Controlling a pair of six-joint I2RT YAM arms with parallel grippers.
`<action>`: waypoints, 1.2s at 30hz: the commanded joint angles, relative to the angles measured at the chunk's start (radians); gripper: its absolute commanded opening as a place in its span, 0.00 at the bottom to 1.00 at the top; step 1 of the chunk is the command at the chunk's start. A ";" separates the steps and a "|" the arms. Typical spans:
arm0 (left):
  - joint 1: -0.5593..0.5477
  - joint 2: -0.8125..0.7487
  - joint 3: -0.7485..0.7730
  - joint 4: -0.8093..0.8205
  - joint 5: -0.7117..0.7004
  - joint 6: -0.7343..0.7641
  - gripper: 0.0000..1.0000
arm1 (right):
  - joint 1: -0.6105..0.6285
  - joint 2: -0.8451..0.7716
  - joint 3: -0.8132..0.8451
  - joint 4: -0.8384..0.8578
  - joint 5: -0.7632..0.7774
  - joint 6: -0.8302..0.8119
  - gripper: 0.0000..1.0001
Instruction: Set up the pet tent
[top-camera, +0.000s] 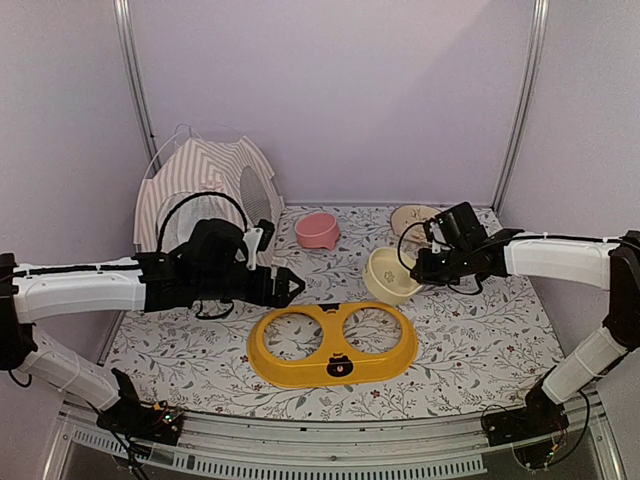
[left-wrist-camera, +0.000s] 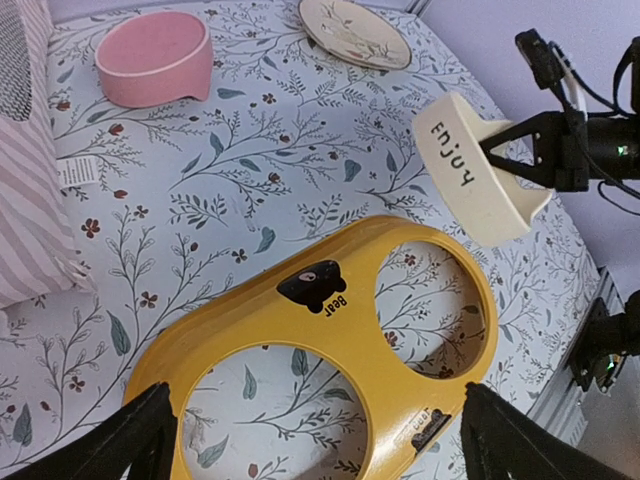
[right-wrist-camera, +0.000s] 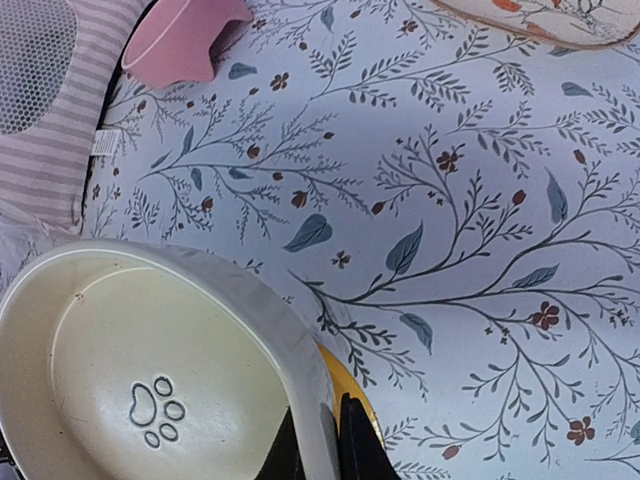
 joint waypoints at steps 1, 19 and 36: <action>0.013 0.027 -0.006 0.042 0.021 0.005 0.99 | 0.084 -0.062 -0.009 0.016 0.020 0.015 0.00; 0.013 0.066 -0.012 0.073 0.040 -0.017 0.99 | 0.273 -0.002 -0.015 -0.073 0.076 0.030 0.00; 0.012 0.030 -0.030 0.045 0.021 -0.015 0.99 | 0.291 0.077 0.043 -0.151 0.164 0.040 0.00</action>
